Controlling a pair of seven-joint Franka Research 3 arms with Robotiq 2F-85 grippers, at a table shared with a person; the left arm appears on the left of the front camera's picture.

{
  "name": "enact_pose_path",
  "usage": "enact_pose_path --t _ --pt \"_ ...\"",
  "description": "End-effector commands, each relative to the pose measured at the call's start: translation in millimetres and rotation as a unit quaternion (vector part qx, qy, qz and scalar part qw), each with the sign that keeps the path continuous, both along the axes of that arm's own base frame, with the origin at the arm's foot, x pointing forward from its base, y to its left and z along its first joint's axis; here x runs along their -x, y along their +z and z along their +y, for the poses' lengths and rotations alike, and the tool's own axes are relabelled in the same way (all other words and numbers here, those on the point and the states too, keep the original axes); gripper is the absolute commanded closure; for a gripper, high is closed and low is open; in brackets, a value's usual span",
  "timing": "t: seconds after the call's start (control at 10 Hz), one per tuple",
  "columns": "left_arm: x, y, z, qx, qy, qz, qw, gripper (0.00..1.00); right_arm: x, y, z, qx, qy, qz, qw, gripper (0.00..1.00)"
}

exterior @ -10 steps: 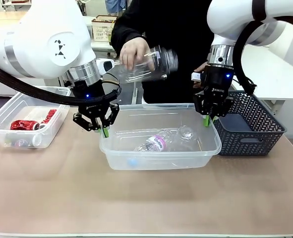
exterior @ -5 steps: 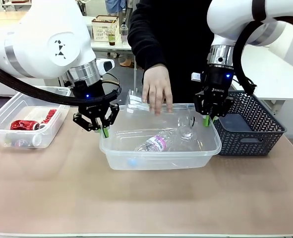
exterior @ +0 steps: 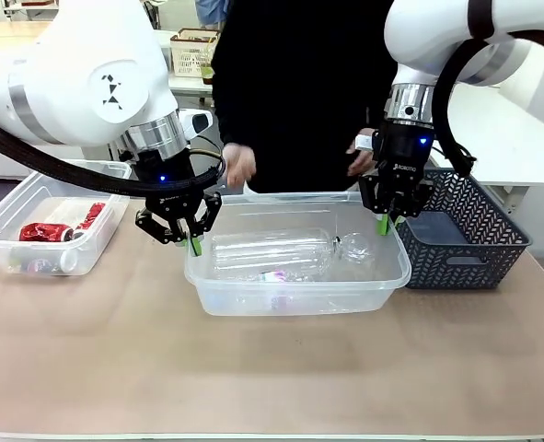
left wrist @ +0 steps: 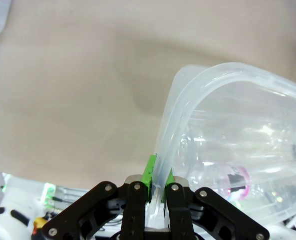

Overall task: Sort the waste into each basket.
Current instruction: Offer the picked Organizing box to the human.

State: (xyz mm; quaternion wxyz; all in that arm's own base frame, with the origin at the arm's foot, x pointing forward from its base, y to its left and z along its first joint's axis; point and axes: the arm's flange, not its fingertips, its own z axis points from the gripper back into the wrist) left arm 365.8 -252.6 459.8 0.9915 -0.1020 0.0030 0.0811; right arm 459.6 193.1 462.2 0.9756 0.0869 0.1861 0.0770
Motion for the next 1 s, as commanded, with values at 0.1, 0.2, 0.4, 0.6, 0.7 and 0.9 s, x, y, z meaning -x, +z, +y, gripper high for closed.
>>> enact_pose_path --t 0.1,0.2,0.4,0.6,0.7,0.9 --pt "-2.1 2.3 8.5 0.006 0.016 -0.003 1.000 1.00 3.4 1.3 -2.3 0.000 -0.002 0.001 1.000 1.00" --pt "-2.1 2.3 8.5 0.006 0.016 -0.003 1.000 1.00 3.4 1.3 -2.3 0.000 -0.002 0.001 1.000 1.00" --pt "-2.1 2.3 8.5 0.006 0.016 -0.003 1.000 1.00 3.4 1.3 -2.3 0.000 -0.002 0.001 1.000 1.00" --pt "-2.1 2.3 8.5 0.006 0.016 -0.003 1.000 1.00 3.4 1.3 -2.3 0.000 -0.002 0.001 1.000 1.00" --pt "-2.1 2.3 8.5 0.006 0.016 -0.003 1.000 1.00 3.4 1.3 -2.3 0.000 -0.002 0.001 1.000 1.00" --pt "-2.1 2.3 8.5 0.006 0.016 -0.003 1.000 1.00 3.4 1.3 -2.3 0.000 -0.002 0.001 1.000 1.00"
